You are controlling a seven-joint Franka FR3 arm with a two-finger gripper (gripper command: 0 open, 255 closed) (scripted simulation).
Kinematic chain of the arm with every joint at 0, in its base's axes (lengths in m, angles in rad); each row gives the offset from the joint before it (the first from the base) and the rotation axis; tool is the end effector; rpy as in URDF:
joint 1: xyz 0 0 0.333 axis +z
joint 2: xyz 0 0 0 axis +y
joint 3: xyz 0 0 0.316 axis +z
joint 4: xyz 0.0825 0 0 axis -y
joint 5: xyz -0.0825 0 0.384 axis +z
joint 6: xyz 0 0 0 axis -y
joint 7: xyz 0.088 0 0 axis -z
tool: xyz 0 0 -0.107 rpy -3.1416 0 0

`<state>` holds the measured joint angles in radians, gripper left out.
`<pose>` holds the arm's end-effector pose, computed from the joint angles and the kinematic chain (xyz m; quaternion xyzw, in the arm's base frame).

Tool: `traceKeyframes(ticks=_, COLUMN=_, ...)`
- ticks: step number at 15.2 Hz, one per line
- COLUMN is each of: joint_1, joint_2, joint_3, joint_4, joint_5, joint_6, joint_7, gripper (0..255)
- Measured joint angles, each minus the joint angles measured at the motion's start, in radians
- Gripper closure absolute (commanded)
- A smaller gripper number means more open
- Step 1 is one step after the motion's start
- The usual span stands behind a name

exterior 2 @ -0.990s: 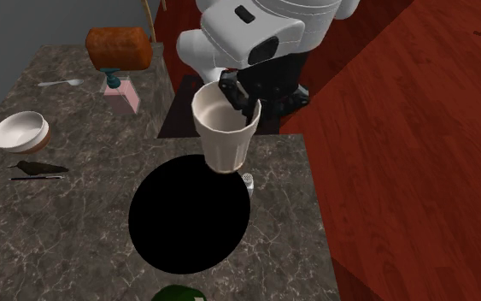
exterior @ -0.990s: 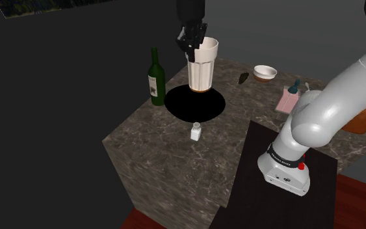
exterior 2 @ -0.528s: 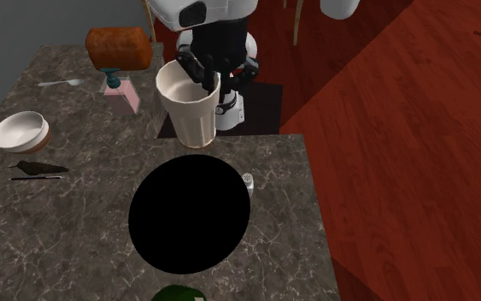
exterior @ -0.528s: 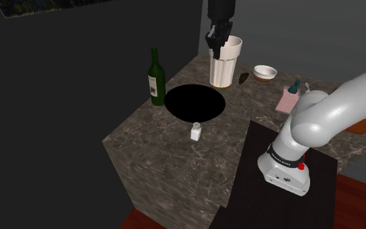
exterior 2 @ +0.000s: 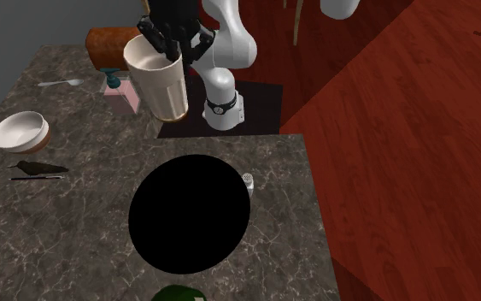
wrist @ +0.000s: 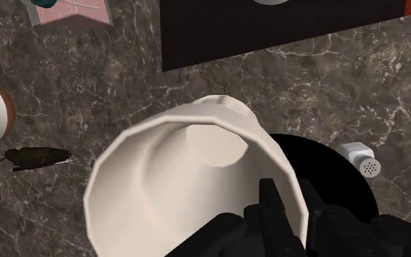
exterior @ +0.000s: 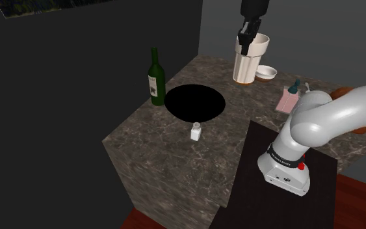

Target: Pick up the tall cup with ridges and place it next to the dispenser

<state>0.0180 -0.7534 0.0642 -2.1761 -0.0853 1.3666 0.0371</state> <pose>0.2929 0.0224 0.6467 0.9975 0.0058 -0.0251 0.0653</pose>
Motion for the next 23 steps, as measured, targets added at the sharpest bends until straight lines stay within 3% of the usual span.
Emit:
traceKeyframes(ticks=6, joint_1=-0.026, joint_2=-0.146, joint_3=-0.115, joint_4=-0.099, joint_5=-0.091, joint_6=-0.031, joint_7=-0.125, gripper=255)
traceKeyframes(ticks=13, joint_1=-0.063, joint_2=-0.272, joint_3=-0.250, joint_4=-0.142, joint_5=-0.221, joint_6=-0.085, joint_7=-0.275, gripper=255)
traceKeyframes(ticks=23, joint_1=-0.102, joint_2=-0.344, joint_3=-0.470, joint_4=-0.085, joint_5=-0.444, joint_6=-0.132, joint_7=-0.513, gripper=255)
